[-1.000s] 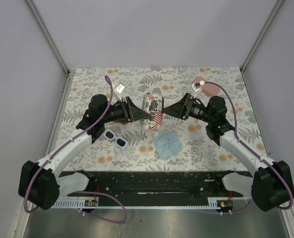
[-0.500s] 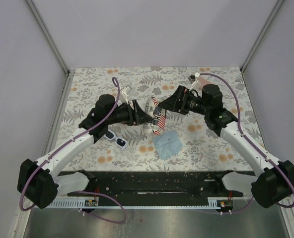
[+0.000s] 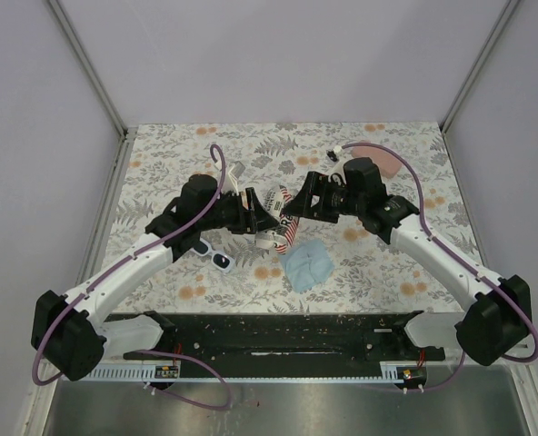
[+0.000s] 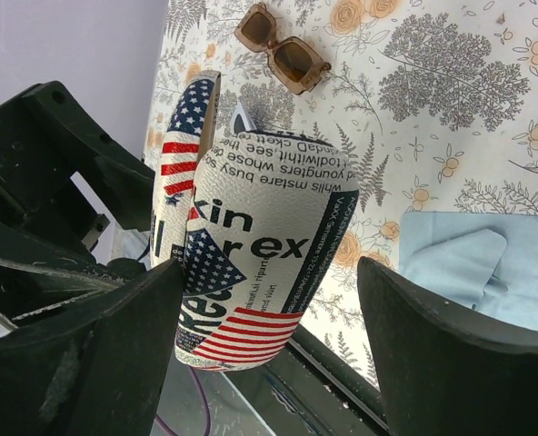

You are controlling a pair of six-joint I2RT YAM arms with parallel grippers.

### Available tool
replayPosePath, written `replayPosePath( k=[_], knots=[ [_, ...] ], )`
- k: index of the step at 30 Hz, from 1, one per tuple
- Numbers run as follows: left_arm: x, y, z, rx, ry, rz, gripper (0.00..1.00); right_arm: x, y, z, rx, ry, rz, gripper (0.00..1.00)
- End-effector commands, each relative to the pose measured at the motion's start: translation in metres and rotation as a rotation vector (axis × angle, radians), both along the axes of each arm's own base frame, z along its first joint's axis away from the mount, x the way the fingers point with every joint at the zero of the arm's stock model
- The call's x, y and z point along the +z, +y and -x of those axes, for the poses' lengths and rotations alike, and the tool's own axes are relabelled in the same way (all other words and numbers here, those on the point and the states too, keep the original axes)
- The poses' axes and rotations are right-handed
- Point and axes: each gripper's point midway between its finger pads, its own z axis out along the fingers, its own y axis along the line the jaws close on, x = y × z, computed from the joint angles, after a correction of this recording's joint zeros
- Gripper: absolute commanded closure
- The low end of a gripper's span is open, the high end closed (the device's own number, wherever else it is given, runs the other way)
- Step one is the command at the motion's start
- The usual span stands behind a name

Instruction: Organize the sunglasses

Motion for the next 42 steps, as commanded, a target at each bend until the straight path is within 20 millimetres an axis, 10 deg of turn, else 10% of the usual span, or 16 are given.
replayPosePath(
  k=[1, 29, 35, 42],
  knots=[
    [0.037, -0.006, -0.013, 0.007, -0.113, 0.053, 0.66, 0.01, 0.003, -0.003, 0.013, -0.042, 0.017, 0.15],
    [0.033, -0.01, -0.018, 0.024, -0.119, 0.077, 0.66, 0.01, 0.025, 0.005, 0.07, 0.043, -0.114, 0.18],
    [0.033, -0.009, -0.017, 0.031, -0.115, 0.083, 0.66, 0.009, 0.025, 0.006, 0.072, 0.043, -0.117, 0.35],
    [0.033, -0.008, -0.014, 0.035, -0.105, 0.101, 0.33, 0.01, 0.019, 0.003, 0.047, 0.018, -0.093, 0.41]
  ],
)
